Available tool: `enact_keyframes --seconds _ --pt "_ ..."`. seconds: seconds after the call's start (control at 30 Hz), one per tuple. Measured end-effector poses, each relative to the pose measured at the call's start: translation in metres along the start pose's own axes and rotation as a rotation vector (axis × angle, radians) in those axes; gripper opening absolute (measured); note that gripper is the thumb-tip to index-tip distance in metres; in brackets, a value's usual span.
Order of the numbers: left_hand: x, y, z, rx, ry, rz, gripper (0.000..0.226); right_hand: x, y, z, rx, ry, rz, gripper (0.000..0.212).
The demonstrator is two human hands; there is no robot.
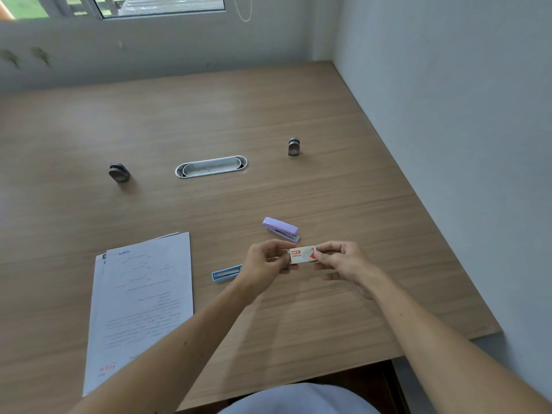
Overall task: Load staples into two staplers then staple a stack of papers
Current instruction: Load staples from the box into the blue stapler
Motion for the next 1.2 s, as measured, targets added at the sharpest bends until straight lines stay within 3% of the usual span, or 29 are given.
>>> enact_keyframes --seconds 0.23,0.47,0.57,0.73,1.0,1.2 --pt "0.003 -0.003 0.012 -0.074 0.068 -0.004 0.013 0.008 -0.003 -0.003 -0.008 0.005 -0.004 0.025" --pt "0.008 0.004 0.016 -0.17 0.081 -0.037 0.028 0.008 -0.001 -0.002 -0.023 0.047 -0.039 0.017" --pt "0.01 0.014 0.014 -0.386 0.102 -0.151 0.02 0.008 -0.003 -0.002 -0.018 0.059 -0.03 0.019" --pt "0.007 0.028 0.002 -0.76 0.124 -0.353 0.04 0.009 -0.009 -0.004 0.021 0.068 0.018 0.021" --pt "0.011 0.039 0.007 -0.755 0.202 -0.468 0.03 0.008 -0.027 0.012 0.063 0.176 0.133 0.023" --pt "0.009 0.041 0.003 -0.769 0.179 -0.474 0.038 0.009 -0.03 0.014 0.079 0.154 0.125 0.023"
Point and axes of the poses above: each hand's wrist, its own x-axis away from the middle knuckle, its own z-axis out of the back of the hand, y = z × x, the point moved 9 cm from there along -x, towards the middle knuckle, and after that the axes turned 11 degrees about -x, right-handed, at the moved point
